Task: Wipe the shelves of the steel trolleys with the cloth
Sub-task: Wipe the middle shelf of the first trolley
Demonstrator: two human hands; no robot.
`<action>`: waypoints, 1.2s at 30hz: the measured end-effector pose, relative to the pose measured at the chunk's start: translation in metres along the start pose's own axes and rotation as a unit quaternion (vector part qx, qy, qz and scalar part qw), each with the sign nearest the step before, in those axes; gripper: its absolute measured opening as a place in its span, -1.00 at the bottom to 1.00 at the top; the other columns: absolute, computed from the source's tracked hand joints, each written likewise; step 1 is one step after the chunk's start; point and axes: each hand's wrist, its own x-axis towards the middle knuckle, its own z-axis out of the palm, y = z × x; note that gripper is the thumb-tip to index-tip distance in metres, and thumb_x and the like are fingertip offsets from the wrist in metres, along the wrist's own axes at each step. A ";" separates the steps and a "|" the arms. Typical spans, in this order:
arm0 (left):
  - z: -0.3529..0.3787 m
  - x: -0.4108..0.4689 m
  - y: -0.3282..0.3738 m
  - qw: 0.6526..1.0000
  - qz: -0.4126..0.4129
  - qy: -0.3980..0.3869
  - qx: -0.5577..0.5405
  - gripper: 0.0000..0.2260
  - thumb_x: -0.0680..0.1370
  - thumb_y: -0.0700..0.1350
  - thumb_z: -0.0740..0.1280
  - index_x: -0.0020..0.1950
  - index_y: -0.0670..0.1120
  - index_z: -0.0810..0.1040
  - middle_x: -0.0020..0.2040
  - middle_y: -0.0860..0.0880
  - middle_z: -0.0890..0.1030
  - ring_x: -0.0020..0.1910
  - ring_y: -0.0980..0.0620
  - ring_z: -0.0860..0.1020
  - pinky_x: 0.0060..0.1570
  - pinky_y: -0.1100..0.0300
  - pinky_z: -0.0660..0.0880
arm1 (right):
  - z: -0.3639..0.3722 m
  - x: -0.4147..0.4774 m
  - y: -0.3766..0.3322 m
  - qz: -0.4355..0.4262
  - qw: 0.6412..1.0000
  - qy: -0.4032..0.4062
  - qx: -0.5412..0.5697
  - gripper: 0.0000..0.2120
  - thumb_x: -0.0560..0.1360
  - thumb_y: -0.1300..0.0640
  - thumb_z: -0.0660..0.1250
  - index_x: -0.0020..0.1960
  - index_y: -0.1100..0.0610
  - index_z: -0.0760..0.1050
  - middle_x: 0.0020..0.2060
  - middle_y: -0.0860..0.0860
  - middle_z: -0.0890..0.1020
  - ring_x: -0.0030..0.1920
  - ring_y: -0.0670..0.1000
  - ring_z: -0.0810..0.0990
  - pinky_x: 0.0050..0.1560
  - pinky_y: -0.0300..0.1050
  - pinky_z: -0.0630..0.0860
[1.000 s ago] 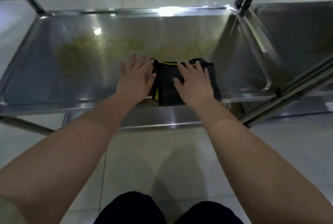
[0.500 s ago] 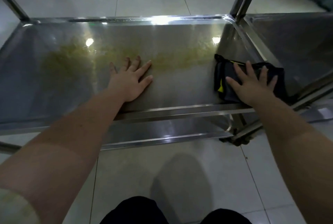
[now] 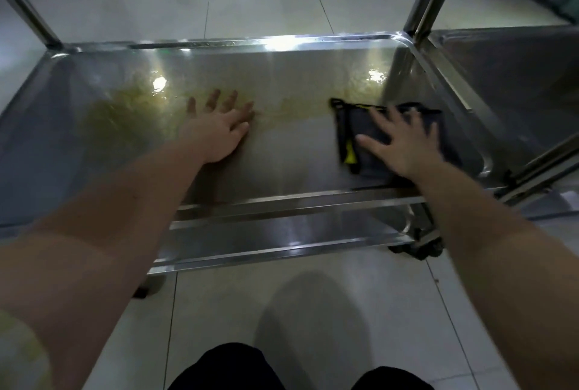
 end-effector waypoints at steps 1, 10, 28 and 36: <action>0.002 0.002 -0.008 1.000 -0.018 0.002 -0.003 -0.53 0.64 0.25 -0.11 0.56 0.31 -0.08 0.61 0.13 -0.13 0.58 -0.03 -0.19 0.45 -0.29 -0.26 | -0.005 0.000 0.024 0.026 0.999 0.001 0.022 -0.17 0.35 -0.58 -0.04 0.55 -0.29 0.00 0.59 -0.12 -0.05 0.58 0.10 -0.13 0.49 0.30 -0.21; 0.011 0.002 -0.023 0.999 -0.038 0.025 -0.024 -0.51 0.62 0.29 -0.13 0.56 0.32 -0.07 0.62 0.12 -0.07 0.59 -0.06 -0.09 0.43 -0.33 -0.19 | 0.020 0.008 -0.077 0.033 0.999 0.008 -0.032 -0.27 0.49 -0.48 -0.20 0.58 -0.21 -0.17 0.60 0.00 -0.14 0.55 0.28 -0.23 0.43 0.43 -0.26; 0.013 -0.003 -0.017 0.997 -0.059 0.026 -0.036 -0.46 0.67 0.14 -0.10 0.61 0.10 -0.19 0.62 0.09 -0.13 0.59 -0.05 -0.13 0.46 -0.30 -0.21 | 0.030 0.059 -0.197 -0.092 0.996 -0.013 -0.018 -0.42 0.57 -0.37 -0.18 0.55 -0.29 -0.17 0.59 -0.12 -0.16 0.55 0.20 -0.29 0.39 0.45 -0.34; 0.013 0.000 -0.016 0.997 -0.056 0.034 -0.036 -0.44 0.64 0.22 -0.08 0.61 0.14 -0.12 0.62 0.12 -0.14 0.59 -0.02 -0.14 0.46 -0.28 -0.23 | 0.023 0.081 -0.177 -0.125 0.992 0.003 -0.034 -0.34 0.50 -0.47 -0.14 0.55 -0.30 -0.09 0.59 -0.13 -0.07 0.57 0.15 -0.20 0.46 0.36 -0.26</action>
